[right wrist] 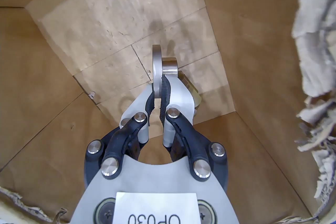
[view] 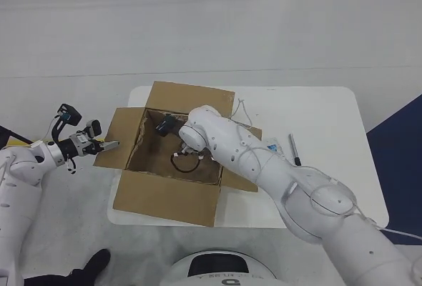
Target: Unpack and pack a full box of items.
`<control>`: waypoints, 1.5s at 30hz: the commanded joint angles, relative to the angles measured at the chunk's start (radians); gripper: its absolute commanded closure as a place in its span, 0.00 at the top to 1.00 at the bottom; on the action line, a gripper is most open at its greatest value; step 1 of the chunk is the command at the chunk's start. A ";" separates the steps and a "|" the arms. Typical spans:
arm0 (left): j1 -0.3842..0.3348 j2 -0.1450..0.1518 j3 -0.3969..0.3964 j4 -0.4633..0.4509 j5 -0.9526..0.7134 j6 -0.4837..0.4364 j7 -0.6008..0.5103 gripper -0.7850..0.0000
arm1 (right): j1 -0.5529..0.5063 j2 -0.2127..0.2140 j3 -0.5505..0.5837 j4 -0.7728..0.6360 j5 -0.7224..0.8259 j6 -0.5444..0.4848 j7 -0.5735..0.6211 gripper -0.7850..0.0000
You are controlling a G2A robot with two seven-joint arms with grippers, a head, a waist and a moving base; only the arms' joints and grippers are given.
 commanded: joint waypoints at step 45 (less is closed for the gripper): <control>0.000 0.000 0.000 0.000 0.000 0.000 0.000 1.00 | -0.564 0.312 0.608 -1.042 -0.371 -0.125 -0.050 1.00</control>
